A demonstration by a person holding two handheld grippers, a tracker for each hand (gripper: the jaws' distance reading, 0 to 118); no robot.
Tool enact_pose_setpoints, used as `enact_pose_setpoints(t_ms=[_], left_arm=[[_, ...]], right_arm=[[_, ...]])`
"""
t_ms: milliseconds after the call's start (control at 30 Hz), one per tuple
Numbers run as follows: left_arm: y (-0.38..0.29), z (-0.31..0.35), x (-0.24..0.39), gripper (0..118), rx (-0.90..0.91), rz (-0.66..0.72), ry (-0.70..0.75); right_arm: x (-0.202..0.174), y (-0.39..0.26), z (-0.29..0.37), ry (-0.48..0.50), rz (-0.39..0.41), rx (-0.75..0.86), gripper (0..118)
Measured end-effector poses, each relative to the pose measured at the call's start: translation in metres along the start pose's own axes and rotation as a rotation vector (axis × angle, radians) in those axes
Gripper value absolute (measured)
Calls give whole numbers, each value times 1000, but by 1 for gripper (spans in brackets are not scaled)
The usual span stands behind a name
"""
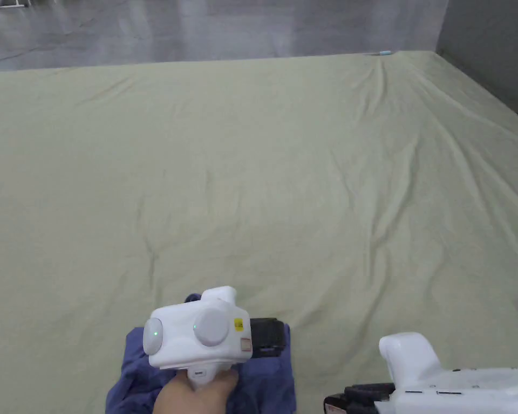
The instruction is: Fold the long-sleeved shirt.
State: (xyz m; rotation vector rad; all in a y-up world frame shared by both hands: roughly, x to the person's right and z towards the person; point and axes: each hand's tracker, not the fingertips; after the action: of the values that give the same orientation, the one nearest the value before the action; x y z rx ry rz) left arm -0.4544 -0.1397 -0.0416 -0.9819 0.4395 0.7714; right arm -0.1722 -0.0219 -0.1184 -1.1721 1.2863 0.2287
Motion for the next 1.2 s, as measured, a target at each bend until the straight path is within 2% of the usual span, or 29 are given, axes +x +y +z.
enact_pose_setpoints(t_ms=[33, 67, 100, 167, 200, 233, 267, 300, 333, 367, 400, 500, 667, 733, 767, 867, 1000, 1100, 1200], left_arm=[[1, 12, 0, 115, 10, 35, -39], [3, 21, -2, 117, 8, 48, -19], [-8, 51, 17, 117, 41, 51, -57], [-11, 87, 9, 116, 95, 105, -176], [-15, 111, -1, 115, 114, 150, -262], [-11, 115, -25, 108, 151, 183, -290], [-15, 135, -39, 76, 227, 209, -283], [-16, 146, -47, 20, 278, 204, -196], [-22, 155, -50, 0, 302, 197, -66], [-18, 149, -69, 0, 305, 173, 47], [-17, 143, -78, 0, 276, 134, 91], [-27, 125, -74, 0, 186, 162, 68], [-39, 57, -22, 0, 32, 7, -7], [-45, 30, 5, 0, -21, -38, 72], [-49, 21, 19, 0, -25, -49, 62], [-52, -2, 61, 0, -80, -59, -108], [-38, -48, 92, 0, -173, -83, -157], [-31, -33, 94, 0, -146, -9, -279], [-17, 14, 84, 0, -58, -23, -419]], right_arm=[[2, -2, 0, 3, -7, -3, 0], [5, -4, 1, 10, -17, -6, 0], [8, -5, 2, 16, -25, -7, 0], [14, -7, 5, 23, -44, -1, 0], [18, -6, 7, 30, -57, 7, 0], [20, -6, 9, 37, -67, 15, 0], [23, -5, 11, 46, -83, 26, 0], [26, -4, 13, 54, -98, 34, 0], [28, -3, 13, 61, -109, 38, 0], [30, -2, 13, 67, -118, 44, 0], [31, -1, 13, 71, -125, 49, 0], [30, 1, 9, 72, -135, 55, 0], [27, 0, 11, 69, -157, 66, 0], [28, -2, 16, 65, -159, 69, 0], [28, -2, 20, 56, -157, 72, 0], [33, -5, 32, 29, -166, 87, 0], [40, -7, 45, 1, -187, 112, 0], [41, -7, 55, -8, -202, 148, 0], [41, -4, 62, 35, -218, 193, 0]])
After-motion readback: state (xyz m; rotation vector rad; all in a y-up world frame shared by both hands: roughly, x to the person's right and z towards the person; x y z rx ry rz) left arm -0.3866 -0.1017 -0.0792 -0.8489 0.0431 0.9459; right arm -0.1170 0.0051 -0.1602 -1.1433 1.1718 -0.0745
